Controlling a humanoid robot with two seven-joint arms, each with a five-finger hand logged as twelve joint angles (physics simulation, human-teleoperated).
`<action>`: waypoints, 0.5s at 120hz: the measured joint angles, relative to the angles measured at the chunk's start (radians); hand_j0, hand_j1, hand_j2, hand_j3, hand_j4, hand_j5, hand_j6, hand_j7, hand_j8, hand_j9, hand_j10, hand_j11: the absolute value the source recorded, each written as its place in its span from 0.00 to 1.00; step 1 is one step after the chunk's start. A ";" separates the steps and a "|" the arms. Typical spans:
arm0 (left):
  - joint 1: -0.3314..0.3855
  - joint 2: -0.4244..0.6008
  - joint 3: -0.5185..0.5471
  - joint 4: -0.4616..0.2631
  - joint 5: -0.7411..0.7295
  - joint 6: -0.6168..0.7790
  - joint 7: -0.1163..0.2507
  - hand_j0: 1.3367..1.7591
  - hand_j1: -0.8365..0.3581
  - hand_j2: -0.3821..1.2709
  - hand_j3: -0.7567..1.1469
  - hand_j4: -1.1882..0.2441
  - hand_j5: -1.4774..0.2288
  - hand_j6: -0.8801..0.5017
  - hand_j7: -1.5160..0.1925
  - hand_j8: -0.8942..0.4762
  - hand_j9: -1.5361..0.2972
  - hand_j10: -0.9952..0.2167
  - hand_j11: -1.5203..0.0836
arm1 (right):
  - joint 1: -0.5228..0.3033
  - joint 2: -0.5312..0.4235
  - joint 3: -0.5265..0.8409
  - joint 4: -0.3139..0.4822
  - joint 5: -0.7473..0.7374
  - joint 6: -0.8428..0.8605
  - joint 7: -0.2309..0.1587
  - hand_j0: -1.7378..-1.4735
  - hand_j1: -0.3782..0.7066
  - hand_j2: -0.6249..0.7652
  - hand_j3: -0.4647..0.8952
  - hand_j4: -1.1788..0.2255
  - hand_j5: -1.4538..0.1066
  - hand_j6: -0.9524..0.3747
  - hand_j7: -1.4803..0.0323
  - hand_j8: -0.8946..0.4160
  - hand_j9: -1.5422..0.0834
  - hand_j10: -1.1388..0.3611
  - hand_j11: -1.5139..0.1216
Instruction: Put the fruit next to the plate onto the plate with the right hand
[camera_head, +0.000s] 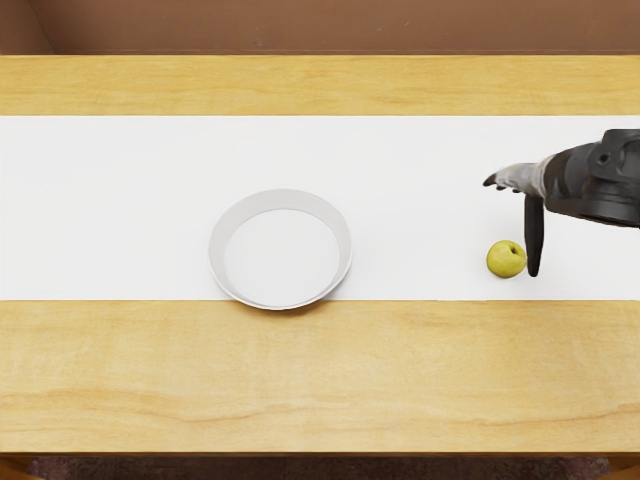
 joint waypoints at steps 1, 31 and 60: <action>0.000 0.000 0.000 0.000 0.000 0.000 0.000 0.76 0.99 0.23 0.40 0.83 0.87 0.64 0.89 0.65 0.84 0.82 0.95 | -0.003 -0.001 0.000 0.005 -0.003 -0.009 -0.001 0.30 0.05 0.45 0.34 0.82 0.91 0.70 0.96 0.66 0.93 0.74 0.91; 0.000 0.000 0.000 0.000 0.000 0.000 0.000 0.76 0.99 0.23 0.40 0.83 0.87 0.64 0.89 0.65 0.84 0.82 0.95 | -0.137 -0.003 0.076 0.051 -0.105 -0.173 -0.011 0.30 0.06 0.45 0.34 0.82 0.91 0.69 0.95 0.66 0.93 0.74 0.90; 0.000 0.000 0.000 0.000 0.000 0.000 0.000 0.76 0.99 0.23 0.40 0.83 0.87 0.64 0.89 0.65 0.84 0.82 0.95 | -0.221 0.000 0.089 0.001 -0.156 -0.197 -0.018 0.30 0.14 0.44 0.34 0.77 0.85 0.64 0.89 0.60 0.87 0.69 0.85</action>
